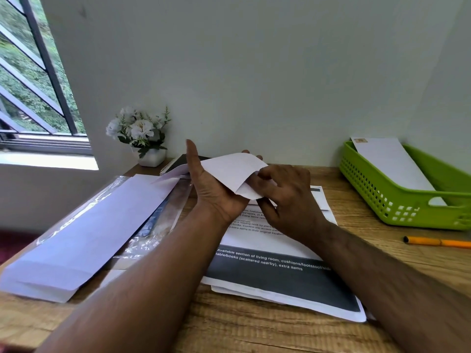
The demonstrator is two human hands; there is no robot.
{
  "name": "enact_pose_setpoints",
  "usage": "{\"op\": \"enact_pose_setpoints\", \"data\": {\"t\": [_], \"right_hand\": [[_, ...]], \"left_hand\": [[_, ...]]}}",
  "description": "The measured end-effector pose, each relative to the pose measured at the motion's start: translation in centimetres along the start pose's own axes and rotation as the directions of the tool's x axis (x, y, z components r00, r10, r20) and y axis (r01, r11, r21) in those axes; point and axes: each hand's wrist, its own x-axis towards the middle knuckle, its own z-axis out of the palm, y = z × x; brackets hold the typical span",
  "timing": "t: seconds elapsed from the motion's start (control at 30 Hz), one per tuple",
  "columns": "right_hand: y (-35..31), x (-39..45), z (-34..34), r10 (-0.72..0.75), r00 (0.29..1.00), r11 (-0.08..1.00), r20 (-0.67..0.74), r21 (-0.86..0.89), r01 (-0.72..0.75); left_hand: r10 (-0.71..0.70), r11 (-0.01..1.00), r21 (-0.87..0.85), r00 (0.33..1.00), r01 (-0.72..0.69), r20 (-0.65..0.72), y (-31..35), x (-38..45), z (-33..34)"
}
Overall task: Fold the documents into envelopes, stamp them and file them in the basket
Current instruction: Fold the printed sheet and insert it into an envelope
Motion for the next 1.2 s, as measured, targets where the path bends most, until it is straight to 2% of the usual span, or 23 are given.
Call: {"op": "enact_pose_setpoints", "data": {"t": [0.17,0.27,0.4,0.5,0.67,0.73,0.8,0.87,1.0,1.1,1.2], "right_hand": [[-0.6,0.2,0.0,0.022,0.998,0.999,0.056,-0.051,-0.019],[-0.5,0.3,0.2,0.024,0.996,0.997,0.083,-0.072,-0.018],[-0.1,0.2,0.5,0.020,0.998,0.987,0.052,-0.159,-0.011],[0.5,0.1,0.7,0.030,1.000,0.988,0.002,-0.148,-0.029],[1.0,-0.1,1.0,-0.031,0.999,0.991,0.025,-0.131,0.034],[0.9,-0.1,0.8,-0.070,0.997,0.991,0.021,-0.112,0.072],[1.0,-0.2,0.7,-0.101,0.994,0.991,0.028,-0.088,0.103],[0.9,-0.2,0.5,-0.123,0.991,0.990,0.046,-0.059,0.126],[0.4,-0.1,0.4,-0.153,0.984,0.988,0.091,0.010,0.152],[0.2,-0.2,0.5,-0.151,0.980,0.988,0.131,0.050,0.146],[0.6,-0.6,0.5,-0.172,0.971,0.985,0.168,0.041,0.167]], "left_hand": [[-0.009,1.000,0.003,0.998,0.009,0.058,0.0,0.4,-0.1],[-0.048,0.995,0.084,0.998,0.044,0.048,0.2,0.2,0.1],[-0.078,0.990,0.127,0.994,0.068,0.081,-0.1,-0.3,0.8],[-0.093,0.992,0.097,0.990,0.082,0.105,-0.3,0.0,0.7],[-0.146,0.988,0.075,0.971,0.134,0.191,0.4,0.6,-0.1],[-0.125,0.992,0.057,0.972,0.115,0.198,0.7,0.7,-0.3],[-0.049,0.998,0.046,0.990,0.044,0.132,1.3,0.6,-0.4],[0.046,0.998,0.033,0.999,-0.046,0.006,2.4,0.8,-1.0],[0.174,0.982,-0.044,0.967,-0.185,-0.185,5.1,1.4,-2.9],[0.225,0.968,-0.060,0.949,-0.244,-0.222,5.6,1.5,-3.3],[0.217,0.973,-0.040,0.961,-0.227,-0.173,4.9,1.6,-3.1]]}}
